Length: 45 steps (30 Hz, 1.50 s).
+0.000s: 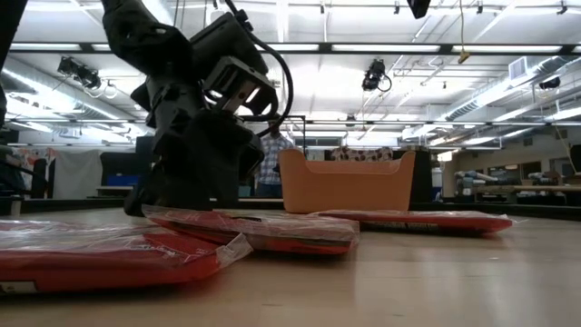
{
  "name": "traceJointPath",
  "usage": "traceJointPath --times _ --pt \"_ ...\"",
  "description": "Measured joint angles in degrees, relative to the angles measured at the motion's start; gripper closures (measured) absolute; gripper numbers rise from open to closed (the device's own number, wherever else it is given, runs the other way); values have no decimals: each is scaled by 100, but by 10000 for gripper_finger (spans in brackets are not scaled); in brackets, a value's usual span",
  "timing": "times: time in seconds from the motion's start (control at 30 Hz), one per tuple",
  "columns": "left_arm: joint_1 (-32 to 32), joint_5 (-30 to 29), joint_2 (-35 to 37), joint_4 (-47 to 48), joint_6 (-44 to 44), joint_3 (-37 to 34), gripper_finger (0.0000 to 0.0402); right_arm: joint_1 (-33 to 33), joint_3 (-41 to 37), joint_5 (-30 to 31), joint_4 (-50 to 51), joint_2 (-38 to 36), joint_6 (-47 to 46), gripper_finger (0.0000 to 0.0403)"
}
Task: Sort popcorn bags into baskets
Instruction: Put the popcorn pack into the orange bin
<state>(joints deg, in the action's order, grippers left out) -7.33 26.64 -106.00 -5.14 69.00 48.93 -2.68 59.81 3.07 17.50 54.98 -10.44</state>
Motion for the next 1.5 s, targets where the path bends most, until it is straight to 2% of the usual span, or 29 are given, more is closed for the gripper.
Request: traceJointPath --times 0.13,0.43,0.57,0.8,0.9,1.0,1.2,1.5 --pt "-4 -120 -4 -596 259 -176 260 0 0 0 -17 0 2 392" --pt "-6 -796 -6 -826 482 -188 271 0 0 4 -26 0 4 391" --pt "-2 -974 -6 -849 536 -188 304 0 0 8 -26 0 7 391" --pt "-2 -1077 -6 -871 428 -186 389 0 0 28 -26 0 9 391" --pt "-4 -1132 -8 -869 382 -186 393 0 0 28 -26 0 9 390" --pt "26 -1036 -7 -881 300 -186 394 0 0 28 -26 0 9 391" --pt "297 -288 183 -1091 180 -186 398 0 0 28 -24 2 27 391" --pt "814 -248 939 -1103 -71 -164 399 0 0 28 -28 2 108 391"
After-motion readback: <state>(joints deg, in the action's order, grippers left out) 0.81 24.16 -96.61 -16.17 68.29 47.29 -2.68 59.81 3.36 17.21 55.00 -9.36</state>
